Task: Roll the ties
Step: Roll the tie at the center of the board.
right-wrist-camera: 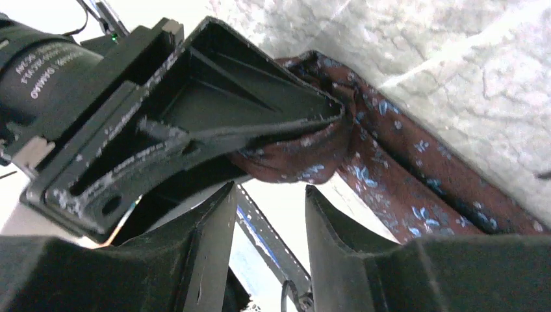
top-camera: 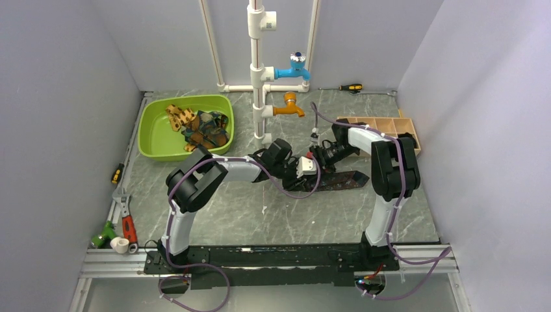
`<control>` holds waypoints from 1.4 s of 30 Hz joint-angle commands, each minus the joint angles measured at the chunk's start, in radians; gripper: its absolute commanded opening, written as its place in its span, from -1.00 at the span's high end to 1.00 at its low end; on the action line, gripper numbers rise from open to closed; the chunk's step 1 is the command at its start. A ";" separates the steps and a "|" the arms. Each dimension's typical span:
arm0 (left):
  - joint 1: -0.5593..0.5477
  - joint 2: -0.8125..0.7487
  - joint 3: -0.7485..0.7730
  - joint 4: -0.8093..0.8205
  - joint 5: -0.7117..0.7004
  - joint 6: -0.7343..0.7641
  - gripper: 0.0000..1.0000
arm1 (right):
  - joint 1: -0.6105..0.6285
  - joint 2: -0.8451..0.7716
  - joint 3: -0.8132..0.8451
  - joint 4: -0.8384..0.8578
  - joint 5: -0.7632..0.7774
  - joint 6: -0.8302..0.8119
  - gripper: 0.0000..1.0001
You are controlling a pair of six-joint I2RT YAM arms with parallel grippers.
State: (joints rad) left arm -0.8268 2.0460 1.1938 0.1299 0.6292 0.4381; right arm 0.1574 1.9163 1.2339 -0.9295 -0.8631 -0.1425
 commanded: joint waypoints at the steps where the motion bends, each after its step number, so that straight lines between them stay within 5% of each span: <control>1: -0.016 0.054 -0.051 -0.249 -0.078 -0.044 0.63 | 0.017 0.017 -0.014 0.134 -0.059 0.103 0.09; 11: -0.019 0.048 -0.059 -0.243 -0.073 -0.041 0.62 | 0.027 0.080 -0.039 0.207 0.012 0.139 0.26; 15: -0.019 0.050 -0.054 -0.249 -0.072 -0.038 0.55 | 0.025 0.105 -0.054 0.194 0.048 0.113 1.00; 31: -0.007 -0.028 -0.083 0.121 0.030 -0.133 -0.66 | -0.077 0.086 -0.058 0.145 0.344 -0.004 1.00; 42: -0.012 0.038 -0.052 0.319 0.045 -0.213 -0.68 | -0.083 0.098 -0.012 0.157 0.406 -0.018 1.00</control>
State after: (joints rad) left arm -0.8349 2.0415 1.1267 0.3580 0.6453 0.3000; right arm 0.0784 1.9820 1.2118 -0.8539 -0.6617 -0.0975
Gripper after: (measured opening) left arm 0.841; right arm 0.022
